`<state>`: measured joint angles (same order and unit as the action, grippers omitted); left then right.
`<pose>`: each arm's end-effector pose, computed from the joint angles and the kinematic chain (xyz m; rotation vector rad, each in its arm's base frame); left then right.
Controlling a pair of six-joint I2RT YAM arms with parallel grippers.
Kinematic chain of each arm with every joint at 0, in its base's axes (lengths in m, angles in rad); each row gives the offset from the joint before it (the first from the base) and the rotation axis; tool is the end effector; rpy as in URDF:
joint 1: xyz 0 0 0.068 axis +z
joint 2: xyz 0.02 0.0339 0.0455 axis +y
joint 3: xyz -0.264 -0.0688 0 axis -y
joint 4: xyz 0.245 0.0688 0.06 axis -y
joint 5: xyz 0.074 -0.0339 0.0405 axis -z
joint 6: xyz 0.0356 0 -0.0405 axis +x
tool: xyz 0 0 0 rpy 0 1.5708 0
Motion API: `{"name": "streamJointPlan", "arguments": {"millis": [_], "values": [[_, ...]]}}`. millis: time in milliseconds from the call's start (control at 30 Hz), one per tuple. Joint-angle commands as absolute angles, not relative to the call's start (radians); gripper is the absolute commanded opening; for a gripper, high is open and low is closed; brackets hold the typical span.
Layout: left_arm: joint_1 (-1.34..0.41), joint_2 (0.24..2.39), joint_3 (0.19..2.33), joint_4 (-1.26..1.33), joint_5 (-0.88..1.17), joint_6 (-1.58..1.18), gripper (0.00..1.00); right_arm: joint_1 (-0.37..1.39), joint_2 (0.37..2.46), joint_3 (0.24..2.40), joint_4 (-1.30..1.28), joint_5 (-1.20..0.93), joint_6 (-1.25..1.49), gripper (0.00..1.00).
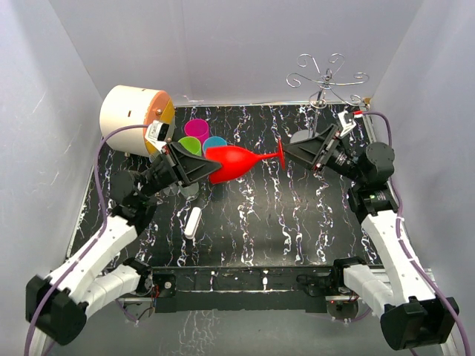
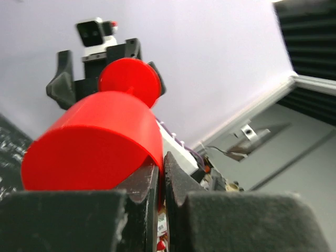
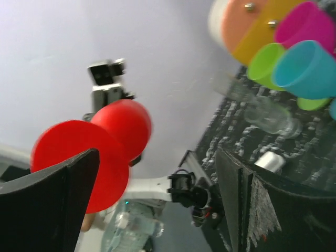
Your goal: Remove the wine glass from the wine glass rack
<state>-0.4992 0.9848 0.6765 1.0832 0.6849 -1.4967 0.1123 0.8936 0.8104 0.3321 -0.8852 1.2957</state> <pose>0.1633 -0.1147 0.3873 0.2505 1.2073 -2.0617 0.1929 0.0495 0.3825 0.0737 1.6623 1.6959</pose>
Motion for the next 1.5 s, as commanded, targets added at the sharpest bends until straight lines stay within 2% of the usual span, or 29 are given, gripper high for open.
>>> {"name": "streamJointPlan", "arguments": {"millis": [0, 100, 233, 367, 533, 733, 1167, 1467], "values": [[-0.490, 0.837, 0.816, 0.272, 0.604, -1.057, 0.00, 0.104, 0.854, 0.961, -0.226, -0.691, 0.751, 0.94], [-0.492, 0.828, 0.975, -0.183, 0.434, -0.838, 0.00, 0.104, 0.822, 1.036, -0.444, -0.439, 0.529, 0.96], [-0.492, 0.891, 1.081, -0.433, 0.355, -0.744, 0.00, 0.119, 0.769, 1.064, -0.546, -0.181, 0.409, 0.98], [-0.524, 0.963, 1.099, -0.478, 0.377, -0.754, 0.00, 0.125, 0.744, 1.056, -0.541, -0.149, 0.391, 0.98], [-0.676, 1.071, 1.165, -0.597, 0.147, -0.710, 0.00, 0.126, 0.750, 1.070, -0.544, -0.157, 0.391, 0.98], [-0.785, 1.340, 1.337, -0.857, -0.101, -0.624, 0.00, 0.133, 0.747, 1.084, -0.553, -0.138, 0.378, 0.98], [-0.790, 1.616, 1.555, -0.955, -0.256, -0.507, 0.00, 0.147, 0.719, 1.079, -0.563, -0.095, 0.349, 0.98], [-0.784, 1.679, 1.584, -0.939, -0.275, -0.475, 0.00, 0.158, 0.701, 1.072, -0.563, -0.065, 0.334, 0.98]]}}
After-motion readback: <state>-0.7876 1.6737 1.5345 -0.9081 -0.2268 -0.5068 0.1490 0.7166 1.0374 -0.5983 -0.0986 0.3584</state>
